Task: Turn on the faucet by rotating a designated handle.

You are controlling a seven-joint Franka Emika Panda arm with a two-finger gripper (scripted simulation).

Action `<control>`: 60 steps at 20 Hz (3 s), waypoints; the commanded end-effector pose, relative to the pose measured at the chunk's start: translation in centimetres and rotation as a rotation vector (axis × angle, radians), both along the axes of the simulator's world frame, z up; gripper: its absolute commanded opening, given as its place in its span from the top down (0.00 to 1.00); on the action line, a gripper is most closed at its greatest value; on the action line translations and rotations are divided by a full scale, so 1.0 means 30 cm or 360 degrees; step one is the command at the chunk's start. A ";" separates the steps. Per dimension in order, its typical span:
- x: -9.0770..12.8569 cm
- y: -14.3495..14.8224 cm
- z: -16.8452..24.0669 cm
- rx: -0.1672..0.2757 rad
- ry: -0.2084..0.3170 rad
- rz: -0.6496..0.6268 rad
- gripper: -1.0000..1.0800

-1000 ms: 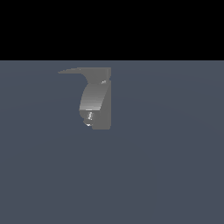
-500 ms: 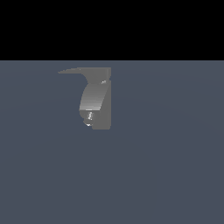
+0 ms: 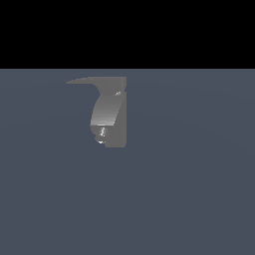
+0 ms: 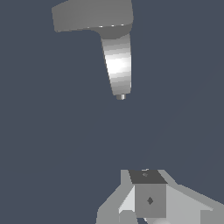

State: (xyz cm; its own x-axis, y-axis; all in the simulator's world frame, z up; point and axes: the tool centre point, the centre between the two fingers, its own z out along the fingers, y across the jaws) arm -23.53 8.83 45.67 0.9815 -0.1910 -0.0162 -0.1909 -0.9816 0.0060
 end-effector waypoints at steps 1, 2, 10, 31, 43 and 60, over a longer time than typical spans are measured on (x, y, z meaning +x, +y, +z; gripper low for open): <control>0.023 0.038 -0.024 0.0001 0.0000 -0.0082 1.00; 0.034 0.053 -0.034 0.0001 0.0000 -0.0114 1.00; 0.127 0.163 -0.110 0.0004 -0.0001 -0.0375 1.00; 0.440 0.361 -0.300 0.0011 -0.0005 -0.1040 1.00; 0.640 0.403 -0.404 0.0009 -0.0009 -0.1405 1.00; 0.985 0.361 -0.580 -0.0011 -0.0022 -0.2024 1.00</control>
State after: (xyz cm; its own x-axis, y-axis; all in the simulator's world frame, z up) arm 4.97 19.97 28.81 0.1472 -0.9891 -0.0054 -0.9891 -0.1472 0.0012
